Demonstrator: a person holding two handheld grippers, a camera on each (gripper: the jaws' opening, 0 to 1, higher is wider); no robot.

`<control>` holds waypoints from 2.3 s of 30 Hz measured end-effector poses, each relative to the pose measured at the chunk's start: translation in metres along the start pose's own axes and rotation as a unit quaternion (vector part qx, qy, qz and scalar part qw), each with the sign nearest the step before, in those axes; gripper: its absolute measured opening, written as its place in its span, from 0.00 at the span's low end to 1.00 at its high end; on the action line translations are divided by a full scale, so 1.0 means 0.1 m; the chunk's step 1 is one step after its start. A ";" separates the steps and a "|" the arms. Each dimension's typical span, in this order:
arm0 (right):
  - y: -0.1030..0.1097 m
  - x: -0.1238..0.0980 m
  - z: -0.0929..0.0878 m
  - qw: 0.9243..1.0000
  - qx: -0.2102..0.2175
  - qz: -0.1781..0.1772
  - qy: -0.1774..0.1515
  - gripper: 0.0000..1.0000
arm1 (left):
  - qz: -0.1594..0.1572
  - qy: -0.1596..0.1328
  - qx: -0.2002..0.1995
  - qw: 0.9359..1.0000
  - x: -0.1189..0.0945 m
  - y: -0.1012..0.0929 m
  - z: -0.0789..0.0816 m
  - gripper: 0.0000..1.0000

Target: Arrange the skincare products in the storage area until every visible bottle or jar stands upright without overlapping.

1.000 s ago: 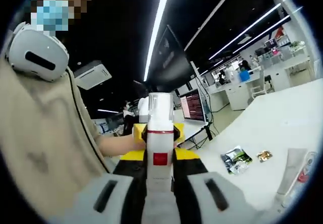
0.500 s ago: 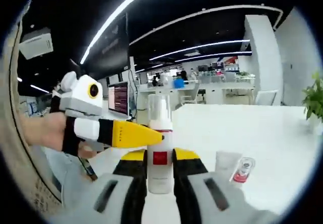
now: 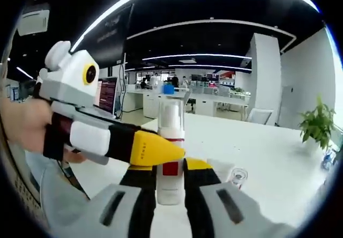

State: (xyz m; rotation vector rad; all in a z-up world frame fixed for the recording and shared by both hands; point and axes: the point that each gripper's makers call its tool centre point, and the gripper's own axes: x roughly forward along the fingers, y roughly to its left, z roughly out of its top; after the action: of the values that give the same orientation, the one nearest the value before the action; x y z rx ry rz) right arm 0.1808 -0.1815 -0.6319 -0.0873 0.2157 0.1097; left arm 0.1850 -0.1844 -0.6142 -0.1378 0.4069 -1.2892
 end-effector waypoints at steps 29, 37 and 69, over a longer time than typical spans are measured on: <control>-0.38 -0.02 -1.05 0.994 -0.030 0.018 0.106 0.28 | -0.195 0.087 0.108 0.971 0.67 -0.08 -0.90 0.16; -0.40 -0.05 -1.26 0.991 -0.024 0.021 0.133 0.32 | -0.213 0.097 0.128 0.964 0.82 0.08 -1.15 0.16; -0.72 -0.15 -1.61 0.984 0.016 -0.026 0.178 0.51 | -0.250 0.034 0.193 0.948 1.27 0.46 -1.54 0.16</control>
State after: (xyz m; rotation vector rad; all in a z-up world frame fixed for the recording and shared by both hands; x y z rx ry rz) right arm 0.1410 -0.2705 -0.7799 -0.0799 0.5723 0.0377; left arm 0.1976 -0.2733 -0.7987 0.1463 0.1720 -1.8540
